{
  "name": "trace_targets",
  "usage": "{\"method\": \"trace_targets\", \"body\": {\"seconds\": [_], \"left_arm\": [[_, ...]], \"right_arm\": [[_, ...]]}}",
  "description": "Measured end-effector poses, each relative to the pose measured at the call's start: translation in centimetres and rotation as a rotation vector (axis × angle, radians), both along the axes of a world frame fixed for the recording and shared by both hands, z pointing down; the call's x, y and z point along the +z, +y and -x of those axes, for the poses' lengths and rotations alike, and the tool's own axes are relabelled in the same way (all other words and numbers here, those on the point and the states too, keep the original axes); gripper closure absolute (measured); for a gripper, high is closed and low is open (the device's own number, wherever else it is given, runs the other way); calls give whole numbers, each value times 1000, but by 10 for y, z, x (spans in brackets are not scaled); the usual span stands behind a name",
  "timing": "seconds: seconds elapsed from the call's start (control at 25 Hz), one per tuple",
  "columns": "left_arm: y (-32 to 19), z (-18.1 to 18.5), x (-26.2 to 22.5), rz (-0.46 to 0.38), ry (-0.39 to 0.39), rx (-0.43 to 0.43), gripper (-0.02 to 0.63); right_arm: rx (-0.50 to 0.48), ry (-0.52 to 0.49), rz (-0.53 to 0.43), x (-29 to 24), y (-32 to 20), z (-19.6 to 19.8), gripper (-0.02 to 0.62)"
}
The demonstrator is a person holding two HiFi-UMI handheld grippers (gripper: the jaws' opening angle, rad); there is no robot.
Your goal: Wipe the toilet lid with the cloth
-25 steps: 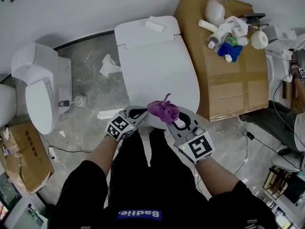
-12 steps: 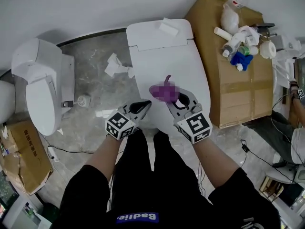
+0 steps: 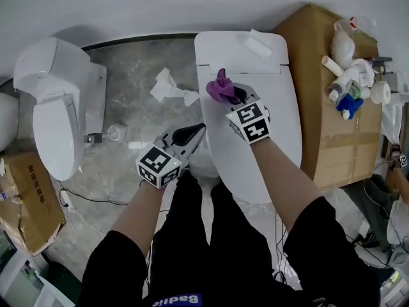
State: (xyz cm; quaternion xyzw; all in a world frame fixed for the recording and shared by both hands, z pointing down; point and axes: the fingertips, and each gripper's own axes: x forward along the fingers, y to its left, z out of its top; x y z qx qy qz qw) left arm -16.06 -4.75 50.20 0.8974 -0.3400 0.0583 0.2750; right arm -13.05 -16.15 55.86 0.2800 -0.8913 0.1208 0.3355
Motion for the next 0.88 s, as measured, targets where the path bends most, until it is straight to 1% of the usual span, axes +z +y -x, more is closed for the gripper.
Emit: {"method": "trace_targets", "body": {"seconds": [0.2, 0.32, 0.4, 0.48, 0.6, 0.72, 0.88], "left_arm": [[-6, 31, 17, 12, 17, -61, 589], [-4, 46, 24, 23, 10, -67, 589], [-3, 53, 27, 28, 3, -66, 589], [-2, 59, 29, 32, 4, -71, 589], [2, 59, 28, 36, 15, -71, 589], [7, 52, 23, 29, 20, -56, 589], [11, 43, 15, 12, 16, -49, 589]], "right_arm": [[-80, 101, 14, 57, -12, 36, 520], [-132, 165, -16, 77, -22, 44, 520], [-159, 187, -30, 84, -30, 47, 520], [-184, 189, -31, 87, -35, 49, 520], [-206, 179, -17, 88, -26, 47, 520], [-223, 160, 5, 87, -5, 42, 520], [-257, 128, 26, 82, 37, 29, 520]]}}
